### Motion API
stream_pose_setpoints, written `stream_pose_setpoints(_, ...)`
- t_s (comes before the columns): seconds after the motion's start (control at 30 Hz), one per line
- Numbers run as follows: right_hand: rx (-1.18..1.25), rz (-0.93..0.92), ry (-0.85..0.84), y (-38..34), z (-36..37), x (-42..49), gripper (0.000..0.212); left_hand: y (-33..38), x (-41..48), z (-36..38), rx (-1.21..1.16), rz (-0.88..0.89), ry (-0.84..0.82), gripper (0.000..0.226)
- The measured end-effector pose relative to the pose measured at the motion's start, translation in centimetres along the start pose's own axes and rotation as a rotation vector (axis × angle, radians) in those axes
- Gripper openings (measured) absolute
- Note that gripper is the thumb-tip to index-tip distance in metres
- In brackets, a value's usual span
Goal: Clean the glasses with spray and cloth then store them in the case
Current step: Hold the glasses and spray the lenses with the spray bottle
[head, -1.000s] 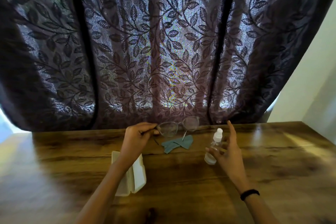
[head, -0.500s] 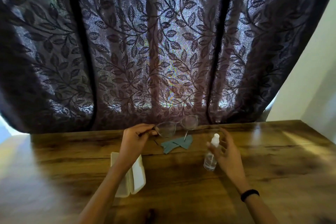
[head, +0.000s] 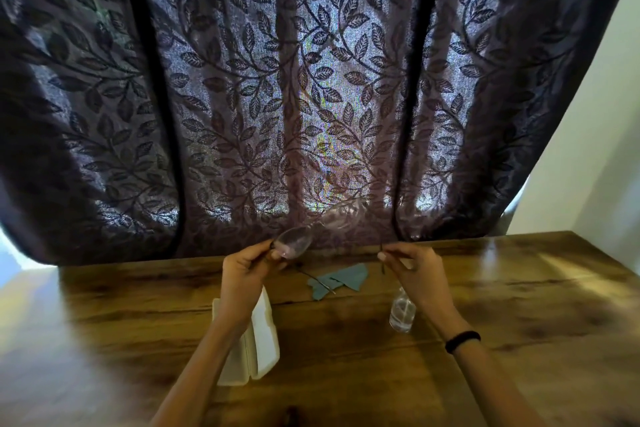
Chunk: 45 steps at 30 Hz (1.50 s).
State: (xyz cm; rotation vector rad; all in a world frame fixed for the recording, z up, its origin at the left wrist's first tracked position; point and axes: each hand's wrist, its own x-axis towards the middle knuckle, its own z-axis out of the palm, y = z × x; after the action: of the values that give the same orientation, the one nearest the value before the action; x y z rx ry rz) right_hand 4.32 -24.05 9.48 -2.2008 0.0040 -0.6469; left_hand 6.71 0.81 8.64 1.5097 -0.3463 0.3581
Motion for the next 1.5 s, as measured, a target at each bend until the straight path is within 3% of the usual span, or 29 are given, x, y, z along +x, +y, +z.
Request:
stream_pose_setpoints(0.1,0.028,-0.016,0.029,-0.7,-0.2,-0.1,0.013,-0.7,0.0,-0.5,-0.042,-0.097,0.000,0.028)
stream_pose_setpoints(0.2,0.005,-0.039,0.091,-1.4,-0.7,0.0,0.010,-1.4,0.0,-1.0,0.165,-0.111,-0.078,0.031)
stream_pose_setpoints(0.3,-0.039,-0.157,0.130,-2.5,-0.9,-0.1,0.006,-2.0,-0.2,-1.4,0.396,-0.043,-0.085,0.031)
stream_pose_setpoints(0.43,-0.139,-0.291,0.126,-3.4,-0.6,-0.3,0.002,-0.9,-0.2,-1.0,0.502,0.147,0.073,0.030)
stream_pose_setpoints(0.53,-0.169,-0.328,0.103,-3.5,-0.2,-0.6,0.005,0.4,0.2,-0.2,0.586,0.336,0.032,0.032)
stream_pose_setpoints(0.63,-0.215,-0.347,0.066,-3.3,0.2,-0.8,0.004,1.3,0.4,0.6,0.823,0.439,-0.039,0.034)
stream_pose_setpoints(0.87,-0.267,-0.351,0.019,-3.3,0.6,-1.2,0.006,2.0,0.5,2.0,1.170,0.374,-0.206,0.030)
stream_pose_setpoints(1.03,-0.273,-0.427,0.016,-3.8,0.7,-1.7,0.006,1.5,0.2,1.9,1.166,0.367,-0.185,0.014)
stream_pose_setpoints(1.13,-0.184,-0.456,0.050,-3.9,0.6,-2.0,0.008,0.8,0.2,1.2,1.091,0.438,-0.143,0.019)
stream_pose_setpoints(1.27,0.016,-0.336,0.106,-2.6,0.0,-2.4,0.029,-0.1,0.0,-0.1,1.016,0.472,-0.004,0.016)
stream_pose_setpoints(1.4,0.003,-0.169,0.156,0.7,-0.5,-3.2,0.034,-1.5,0.0,-1.1,0.851,0.346,0.093,0.016)
stream_pose_setpoints(1.5,-0.033,-0.145,0.122,2.8,-0.1,-4.3,0.039,-2.4,-0.2,-1.3,0.754,0.294,0.135,0.017)
